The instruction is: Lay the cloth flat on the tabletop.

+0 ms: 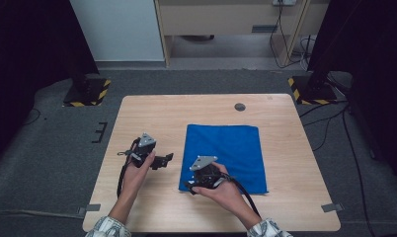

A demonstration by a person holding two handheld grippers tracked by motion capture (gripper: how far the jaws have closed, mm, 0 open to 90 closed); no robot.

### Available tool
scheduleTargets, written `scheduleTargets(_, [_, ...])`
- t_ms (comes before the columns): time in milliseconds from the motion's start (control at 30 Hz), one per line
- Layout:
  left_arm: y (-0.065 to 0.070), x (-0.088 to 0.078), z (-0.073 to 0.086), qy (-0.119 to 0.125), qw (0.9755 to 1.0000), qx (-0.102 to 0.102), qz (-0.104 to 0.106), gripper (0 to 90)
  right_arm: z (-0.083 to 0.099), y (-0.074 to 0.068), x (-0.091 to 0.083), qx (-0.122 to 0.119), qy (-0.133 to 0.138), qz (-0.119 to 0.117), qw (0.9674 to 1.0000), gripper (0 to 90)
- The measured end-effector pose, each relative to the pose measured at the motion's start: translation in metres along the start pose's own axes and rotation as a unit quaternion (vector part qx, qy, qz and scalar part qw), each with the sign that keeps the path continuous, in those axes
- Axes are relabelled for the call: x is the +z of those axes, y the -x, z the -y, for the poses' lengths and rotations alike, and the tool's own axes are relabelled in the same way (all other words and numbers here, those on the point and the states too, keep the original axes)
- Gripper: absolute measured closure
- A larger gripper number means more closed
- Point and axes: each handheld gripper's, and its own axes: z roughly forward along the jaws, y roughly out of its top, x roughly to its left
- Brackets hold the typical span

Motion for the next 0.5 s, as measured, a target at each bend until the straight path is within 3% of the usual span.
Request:
scheduleTargets(300, [-0.002, -0.002, 0.0, 0.01, 0.9999, 0.0, -0.002, 8.9, -0.002, -0.008, 0.003, -0.007, 0.018, -0.008, 0.9998, 72.2])
scheduleTargets(400, [-0.002, -0.001, 0.001, 0.005, 1.0, 0.001, -0.002, 9.0, -0.002, -0.012, 0.006, -0.004, 0.02, -0.008, 0.9998, 74.9])
scheduleTargets(500, [-0.002, -0.001, 0.001, 0.006, 1.0, 0.001, -0.001, 9.0, -0.001, -0.018, 0.012, -0.006, 0.012, -0.01, 0.9999, 70.0])
